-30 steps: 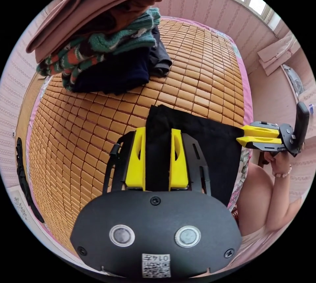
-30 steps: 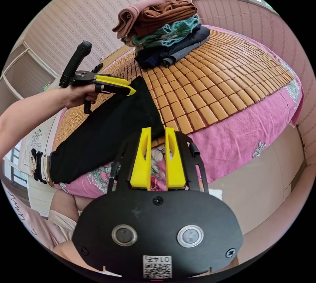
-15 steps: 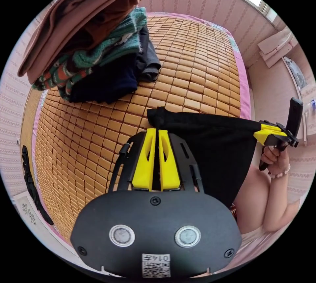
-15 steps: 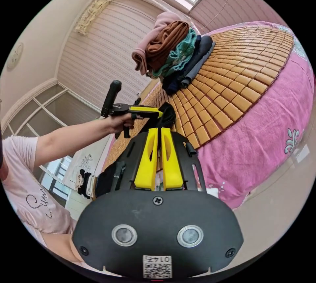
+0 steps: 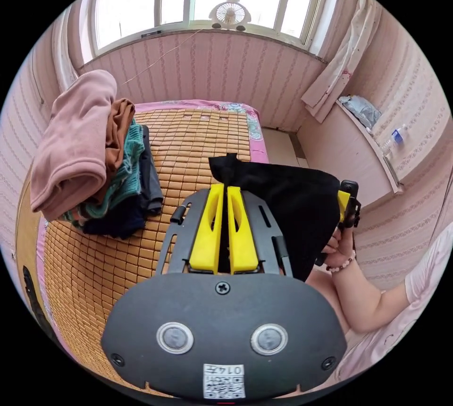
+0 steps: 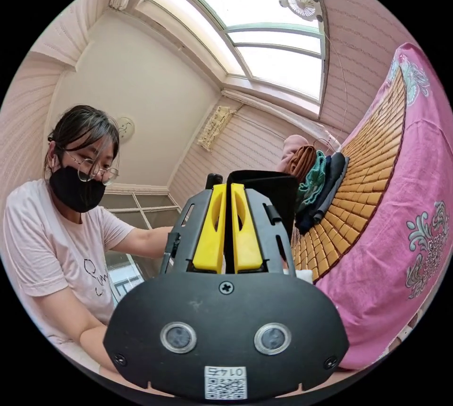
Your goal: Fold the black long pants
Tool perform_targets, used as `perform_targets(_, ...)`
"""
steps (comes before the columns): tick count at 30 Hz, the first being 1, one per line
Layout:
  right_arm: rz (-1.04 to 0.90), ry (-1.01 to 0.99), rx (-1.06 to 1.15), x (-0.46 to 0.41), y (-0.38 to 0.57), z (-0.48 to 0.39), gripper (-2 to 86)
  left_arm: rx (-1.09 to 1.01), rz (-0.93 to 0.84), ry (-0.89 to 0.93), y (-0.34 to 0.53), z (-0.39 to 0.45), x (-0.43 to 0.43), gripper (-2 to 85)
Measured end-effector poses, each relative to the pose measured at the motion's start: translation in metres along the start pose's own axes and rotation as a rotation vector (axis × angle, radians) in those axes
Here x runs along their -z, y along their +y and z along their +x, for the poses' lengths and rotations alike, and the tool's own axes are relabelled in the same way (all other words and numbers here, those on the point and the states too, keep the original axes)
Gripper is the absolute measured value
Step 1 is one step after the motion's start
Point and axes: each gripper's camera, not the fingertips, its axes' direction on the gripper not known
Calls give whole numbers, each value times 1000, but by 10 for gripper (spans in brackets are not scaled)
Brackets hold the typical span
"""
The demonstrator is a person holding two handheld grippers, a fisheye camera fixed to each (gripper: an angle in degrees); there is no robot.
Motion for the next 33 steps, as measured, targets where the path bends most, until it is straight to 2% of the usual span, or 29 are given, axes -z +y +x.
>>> perform_targets(4,-175,-200,124,-55,5,-46,12,64,92,-54,55,-3,93,-8)
perform_targets(8,-673,-531,259,-184,57,-141,22,181,189,-179,173,4,230,8)
perform_targets(9,-829,-600,254,-224,86,-168,27,255,198,-238,220,7,264,28)
perform_targets(10,-901,-610,238,-243,103,-179,32,302,197,-272,246,8,280,43)
perform_targets(12,-1110,-632,104,-302,181,-209,78,471,183,-409,353,21,325,116)
perform_targets(14,-1239,-592,18,-323,241,-224,102,628,146,-491,437,35,345,132)
perform_targets(15,-1335,-519,21,-329,274,-235,105,729,100,-516,488,46,352,134)
perform_targets(17,-1409,-400,46,-333,307,-251,106,853,72,-509,555,68,359,136)
perform_targets(19,-1453,-315,108,-336,328,-268,113,968,138,-471,611,95,363,136)
perform_targets(21,-1498,-145,250,-344,351,-288,118,1068,246,-402,663,125,359,136)
perform_targets(24,-1552,7,426,-361,383,-314,124,1112,340,-355,694,149,348,136)
perform_targets(27,-1618,43,552,-384,422,-342,128,1090,415,-253,697,157,333,140)
perform_targets(33,-1650,134,582,-440,466,-372,134,1096,397,-215,690,155,297,154)
